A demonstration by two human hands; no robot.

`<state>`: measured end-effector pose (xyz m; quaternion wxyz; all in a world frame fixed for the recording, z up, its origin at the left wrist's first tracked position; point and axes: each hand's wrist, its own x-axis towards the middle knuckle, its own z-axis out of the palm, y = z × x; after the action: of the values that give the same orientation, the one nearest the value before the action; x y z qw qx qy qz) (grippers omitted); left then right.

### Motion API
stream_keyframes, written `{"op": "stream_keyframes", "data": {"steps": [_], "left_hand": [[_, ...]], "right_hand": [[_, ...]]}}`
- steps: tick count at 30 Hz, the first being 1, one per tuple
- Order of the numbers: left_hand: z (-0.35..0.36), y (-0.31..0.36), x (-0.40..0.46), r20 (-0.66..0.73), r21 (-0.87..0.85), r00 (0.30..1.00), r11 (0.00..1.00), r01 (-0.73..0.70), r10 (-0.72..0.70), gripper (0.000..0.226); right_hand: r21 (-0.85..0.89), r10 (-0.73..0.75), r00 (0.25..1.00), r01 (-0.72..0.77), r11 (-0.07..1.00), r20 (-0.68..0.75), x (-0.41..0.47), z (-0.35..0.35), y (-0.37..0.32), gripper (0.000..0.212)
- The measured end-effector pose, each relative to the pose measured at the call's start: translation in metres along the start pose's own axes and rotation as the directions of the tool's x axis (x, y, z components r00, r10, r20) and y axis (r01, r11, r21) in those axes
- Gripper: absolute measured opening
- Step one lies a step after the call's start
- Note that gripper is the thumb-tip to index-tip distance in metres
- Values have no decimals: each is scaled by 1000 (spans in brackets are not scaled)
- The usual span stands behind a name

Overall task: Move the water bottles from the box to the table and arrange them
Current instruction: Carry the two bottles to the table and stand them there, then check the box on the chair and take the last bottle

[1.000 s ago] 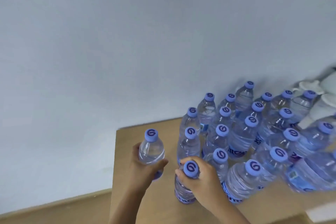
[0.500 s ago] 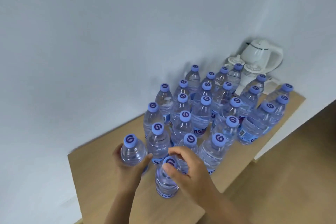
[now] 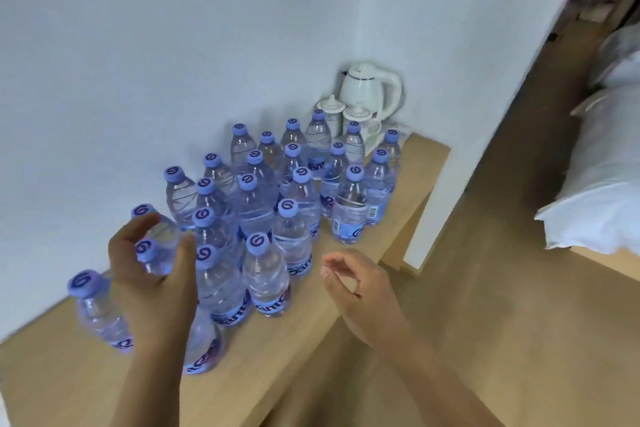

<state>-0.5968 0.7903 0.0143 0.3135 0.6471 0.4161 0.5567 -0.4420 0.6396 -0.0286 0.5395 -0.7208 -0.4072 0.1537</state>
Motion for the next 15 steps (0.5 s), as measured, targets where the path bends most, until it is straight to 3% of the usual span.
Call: {"op": "stream_keyframes", "data": {"steps": [3, 6, 11, 15], "left_hand": [[52, 38, -35, 192, 9, 975, 994, -113, 109, 26], [116, 75, -79, 406, 91, 886, 954, -285, 225, 25], [224, 138, -149, 699, 5, 651, 909, -417, 295, 24], [295, 170, -208, 811, -95, 490, 898, -430, 320, 24]], "right_hand": [[-104, 55, 995, -64, 993, -84, -9, -72, 26, 9], [-182, 81, 978, -116, 976, -190, -21, -148, 52, 8], [-332, 139, 944, -240, 912, -300, -46, -265, 87, 23], [-385, 229, 898, -376, 843, -377, -68, -339, 116, 29]]}}
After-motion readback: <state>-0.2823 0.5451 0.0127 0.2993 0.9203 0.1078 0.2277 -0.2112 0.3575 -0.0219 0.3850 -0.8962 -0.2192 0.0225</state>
